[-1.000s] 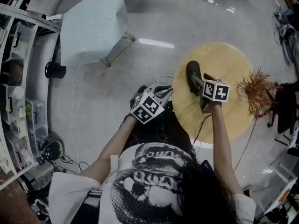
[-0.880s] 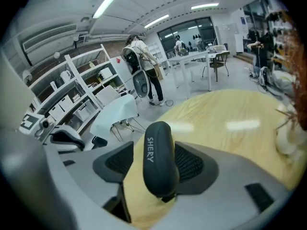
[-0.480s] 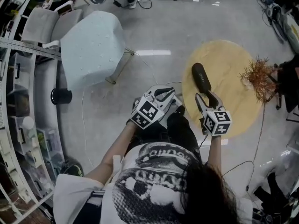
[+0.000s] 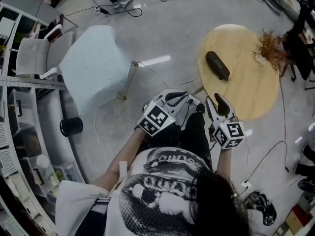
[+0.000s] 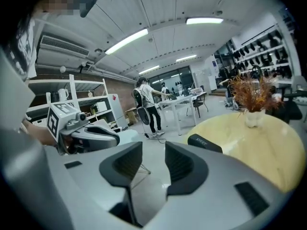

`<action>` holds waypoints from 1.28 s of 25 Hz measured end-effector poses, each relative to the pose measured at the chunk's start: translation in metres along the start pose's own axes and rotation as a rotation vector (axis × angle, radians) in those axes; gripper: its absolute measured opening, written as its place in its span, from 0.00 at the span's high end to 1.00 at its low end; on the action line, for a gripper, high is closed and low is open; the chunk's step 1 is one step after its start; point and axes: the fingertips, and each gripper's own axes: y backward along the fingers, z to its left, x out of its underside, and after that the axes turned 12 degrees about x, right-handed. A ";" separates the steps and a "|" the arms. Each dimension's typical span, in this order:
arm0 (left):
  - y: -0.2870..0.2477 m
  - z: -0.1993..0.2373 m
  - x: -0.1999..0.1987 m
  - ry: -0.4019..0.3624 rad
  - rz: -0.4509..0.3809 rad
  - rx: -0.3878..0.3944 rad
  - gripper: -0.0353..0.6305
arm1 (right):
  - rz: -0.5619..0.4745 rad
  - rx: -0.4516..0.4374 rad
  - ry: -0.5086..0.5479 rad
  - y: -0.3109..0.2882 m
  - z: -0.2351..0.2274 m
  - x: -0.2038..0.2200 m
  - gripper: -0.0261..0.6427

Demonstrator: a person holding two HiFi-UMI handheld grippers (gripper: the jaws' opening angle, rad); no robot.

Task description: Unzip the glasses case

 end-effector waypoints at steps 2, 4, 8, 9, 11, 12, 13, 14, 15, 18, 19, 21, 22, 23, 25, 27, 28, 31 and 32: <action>0.009 -0.008 0.003 -0.010 -0.005 0.033 0.92 | -0.030 0.035 -0.016 0.013 0.011 0.000 0.77; 0.014 -0.016 0.006 -0.020 -0.001 0.056 0.92 | -0.048 0.062 -0.018 0.026 0.020 0.001 0.79; 0.019 -0.031 0.006 -0.031 -0.018 0.098 0.92 | -0.080 0.108 -0.023 0.051 0.029 0.000 0.83; 0.020 -0.035 0.004 -0.033 -0.024 0.106 0.92 | -0.088 0.116 -0.024 0.056 0.031 0.000 0.85; 0.020 -0.043 0.001 -0.038 -0.035 0.116 0.92 | -0.098 0.126 -0.022 0.064 0.032 -0.001 0.88; 0.020 -0.047 -0.002 -0.039 -0.041 0.118 0.92 | -0.102 0.128 -0.020 0.068 0.031 -0.001 0.90; 0.020 -0.050 -0.003 -0.039 -0.045 0.118 0.92 | -0.105 0.131 -0.019 0.071 0.031 -0.002 0.91; 0.020 -0.053 -0.005 -0.038 -0.047 0.116 0.92 | -0.108 0.134 -0.020 0.074 0.030 -0.002 0.93; 0.021 -0.056 -0.006 -0.037 -0.048 0.112 0.92 | -0.111 0.135 -0.021 0.076 0.030 -0.002 0.96; 0.021 -0.066 -0.007 -0.034 -0.046 0.101 0.92 | -0.113 0.125 -0.027 0.085 0.031 -0.001 0.97; 0.021 -0.071 -0.008 -0.032 -0.048 0.099 0.92 | -0.113 0.120 -0.027 0.090 0.031 -0.001 0.97; 0.021 -0.081 -0.010 -0.026 -0.057 0.094 0.92 | -0.115 0.113 -0.022 0.101 0.030 0.002 0.97; 0.020 -0.086 -0.011 -0.023 -0.061 0.091 0.92 | -0.116 0.110 -0.016 0.107 0.028 0.004 0.97; 0.018 -0.091 -0.011 -0.020 -0.062 0.088 0.92 | -0.116 0.109 -0.007 0.113 0.026 0.006 0.97; 0.012 -0.104 -0.011 -0.021 -0.054 0.083 0.92 | -0.111 0.113 0.014 0.128 0.018 0.013 0.97; 0.007 -0.119 -0.009 -0.027 -0.037 0.076 0.92 | -0.101 0.117 0.029 0.144 0.010 0.022 0.97; 0.006 -0.127 -0.009 -0.028 -0.031 0.071 0.92 | -0.098 0.117 0.033 0.152 0.007 0.026 0.97; 0.005 -0.150 -0.007 -0.024 -0.029 0.053 0.92 | -0.099 0.115 0.041 0.174 -0.001 0.035 0.97; 0.004 -0.157 -0.006 -0.022 -0.029 0.047 0.92 | -0.100 0.114 0.042 0.179 -0.003 0.038 0.97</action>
